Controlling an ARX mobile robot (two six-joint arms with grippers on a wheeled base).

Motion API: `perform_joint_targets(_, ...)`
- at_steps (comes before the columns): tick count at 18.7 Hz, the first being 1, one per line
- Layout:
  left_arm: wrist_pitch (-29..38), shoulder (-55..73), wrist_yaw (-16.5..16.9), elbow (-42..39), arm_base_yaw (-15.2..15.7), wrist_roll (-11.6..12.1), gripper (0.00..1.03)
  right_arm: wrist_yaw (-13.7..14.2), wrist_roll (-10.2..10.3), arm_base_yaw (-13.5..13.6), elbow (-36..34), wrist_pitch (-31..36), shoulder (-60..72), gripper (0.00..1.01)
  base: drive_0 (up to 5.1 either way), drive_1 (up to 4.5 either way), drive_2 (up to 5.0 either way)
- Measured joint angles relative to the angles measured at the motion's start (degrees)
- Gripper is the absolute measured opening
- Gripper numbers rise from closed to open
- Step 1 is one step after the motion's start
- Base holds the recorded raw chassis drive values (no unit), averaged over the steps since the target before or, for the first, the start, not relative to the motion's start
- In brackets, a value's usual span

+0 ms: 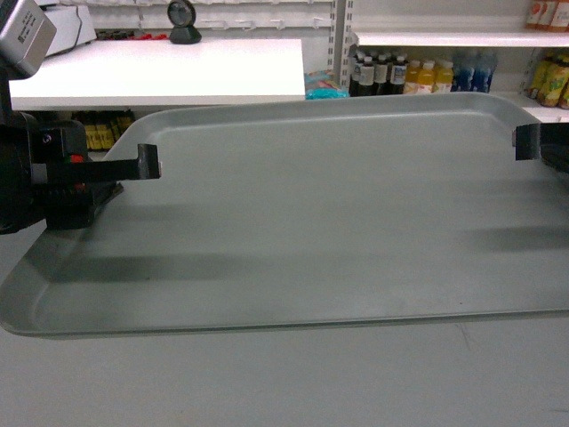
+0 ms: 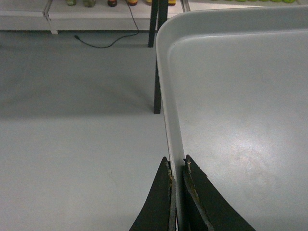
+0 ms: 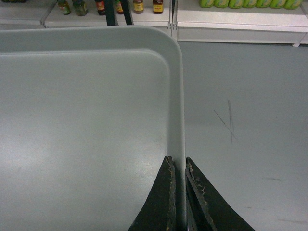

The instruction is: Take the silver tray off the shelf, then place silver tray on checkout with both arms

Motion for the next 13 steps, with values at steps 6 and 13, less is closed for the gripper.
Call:
perform_joint_targets(6, 0.07, 0.00, 0.02, 0.00, 0.00, 0.02, 0.04, 0.02, 0.02, -0.02, 0.02, 0.13, 0.00, 0.03, -5.0, 2.37, 2.4)
perform_joint_targets(13, -0.02, 0.00, 0.02, 0.00, 0.00, 0.00, 0.04, 0.00, 0.00, -0.02, 0.02, -0.11, 0.00, 0.03, -5.1, 2.31, 2.3)
